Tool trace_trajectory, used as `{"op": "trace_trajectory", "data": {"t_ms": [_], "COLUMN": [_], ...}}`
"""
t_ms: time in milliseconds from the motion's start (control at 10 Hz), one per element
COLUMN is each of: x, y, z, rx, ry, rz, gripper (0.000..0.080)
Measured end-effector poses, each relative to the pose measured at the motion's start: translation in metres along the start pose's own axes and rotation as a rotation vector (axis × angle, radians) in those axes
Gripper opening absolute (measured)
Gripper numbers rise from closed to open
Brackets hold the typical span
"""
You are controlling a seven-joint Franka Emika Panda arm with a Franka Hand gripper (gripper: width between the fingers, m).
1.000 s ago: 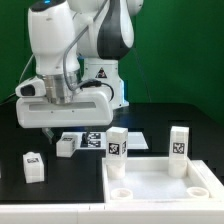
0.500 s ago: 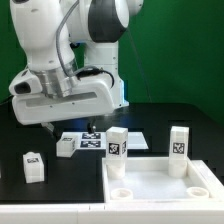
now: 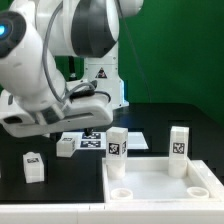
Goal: Assemble square table
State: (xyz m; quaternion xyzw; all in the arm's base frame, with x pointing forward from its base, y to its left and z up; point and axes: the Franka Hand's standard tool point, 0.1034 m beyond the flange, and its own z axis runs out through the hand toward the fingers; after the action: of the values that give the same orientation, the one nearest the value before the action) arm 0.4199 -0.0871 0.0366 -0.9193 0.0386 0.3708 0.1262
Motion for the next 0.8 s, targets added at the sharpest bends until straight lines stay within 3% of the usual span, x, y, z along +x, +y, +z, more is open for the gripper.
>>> {"op": "trace_trajectory", "data": {"t_ms": [200,300,400,800], "x": [-0.001,-0.002,0.0,-0.002], "y": [0.001,0.007,0.01,0.007], "z": [-0.002,-0.014,-0.017,-0.013], "rx": [-0.002,-0.007,0.001,0.005], "ry": [-0.013,-0.055,-0.077,-0.1], "rz": [0.004,0.03,0.09,0.082], "gripper": [0.0649,0.0649,0.0649,0.0649]}}
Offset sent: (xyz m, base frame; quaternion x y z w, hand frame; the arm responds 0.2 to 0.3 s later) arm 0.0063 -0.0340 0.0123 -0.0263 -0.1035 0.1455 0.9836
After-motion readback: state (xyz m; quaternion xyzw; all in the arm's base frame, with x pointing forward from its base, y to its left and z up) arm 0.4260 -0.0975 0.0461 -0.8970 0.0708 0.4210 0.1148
